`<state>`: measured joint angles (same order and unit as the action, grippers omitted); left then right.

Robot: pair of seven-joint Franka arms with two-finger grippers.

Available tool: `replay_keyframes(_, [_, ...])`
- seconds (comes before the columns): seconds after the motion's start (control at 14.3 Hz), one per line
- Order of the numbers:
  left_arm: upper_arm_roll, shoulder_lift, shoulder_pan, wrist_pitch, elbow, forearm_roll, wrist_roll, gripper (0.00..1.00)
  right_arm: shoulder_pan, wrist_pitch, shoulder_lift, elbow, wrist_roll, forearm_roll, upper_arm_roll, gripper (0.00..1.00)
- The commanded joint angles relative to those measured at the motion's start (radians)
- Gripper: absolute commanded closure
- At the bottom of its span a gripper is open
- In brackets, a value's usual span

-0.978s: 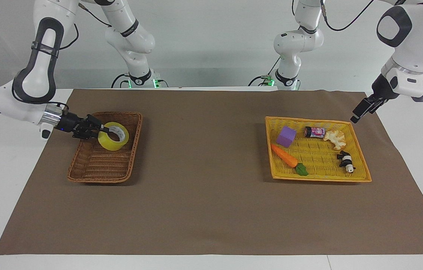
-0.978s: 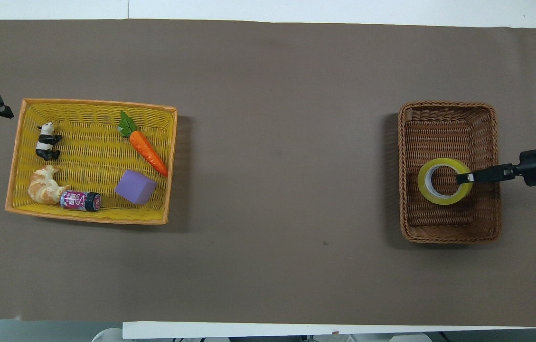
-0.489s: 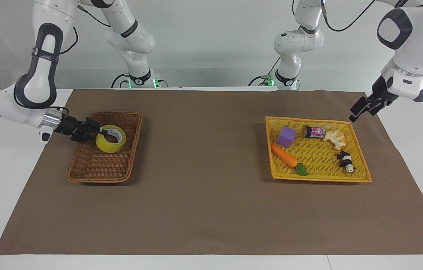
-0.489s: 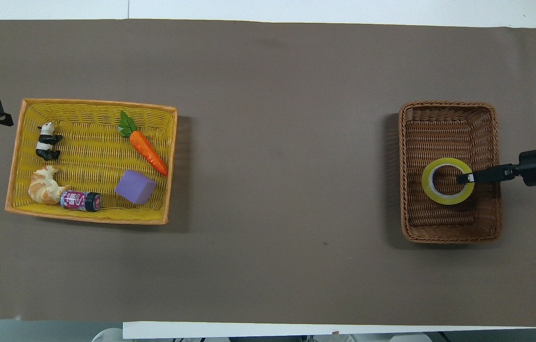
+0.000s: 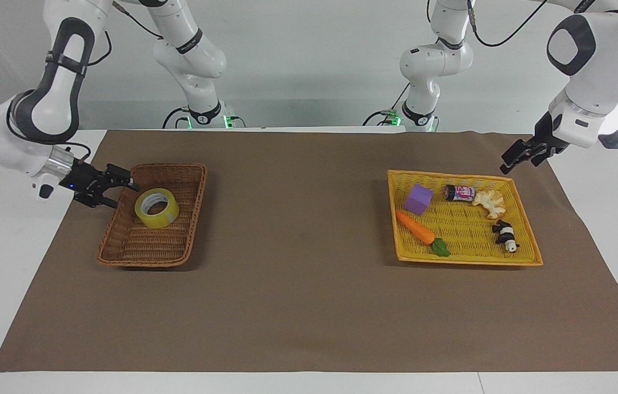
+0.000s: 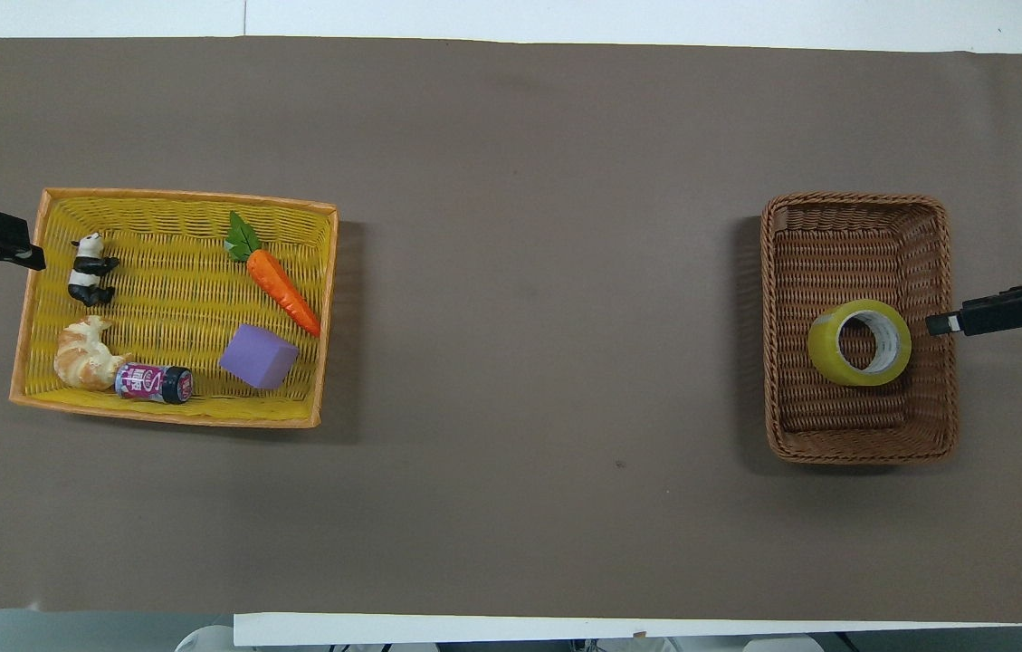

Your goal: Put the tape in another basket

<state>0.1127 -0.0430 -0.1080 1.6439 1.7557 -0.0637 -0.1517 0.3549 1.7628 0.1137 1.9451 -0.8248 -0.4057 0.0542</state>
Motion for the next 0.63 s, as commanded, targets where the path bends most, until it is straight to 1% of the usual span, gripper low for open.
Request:
replay_keyframes(0.0, [-0.007,-0.014,0.016,-0.044,-0.002,0.022,0.027,0.0,-0.077,-0.032,-0.064,-0.052,0.131,0.117,-0.007,0.0])
replay_keyframes(0.28, [-0.008,-0.018,0.028,-0.018,0.001,0.021,0.032,0.0,-0.191,-0.155,-0.143,-0.17,0.435,0.243,-0.01,0.0])
replay_keyframes(0.35, [-0.008,-0.018,0.03,-0.024,-0.001,0.021,0.038,0.0,-0.204,-0.176,-0.164,-0.196,0.493,0.281,-0.01,0.0])
replay_keyframes(0.42, [-0.008,-0.018,0.03,-0.03,-0.002,0.021,0.038,0.0,-0.217,-0.206,-0.17,-0.222,0.525,0.309,-0.01,0.0])
replay_keyframes(0.56, [-0.007,-0.017,0.03,-0.03,-0.002,0.021,0.038,0.0,-0.223,-0.317,-0.164,-0.3,0.61,0.358,-0.01,0.0])
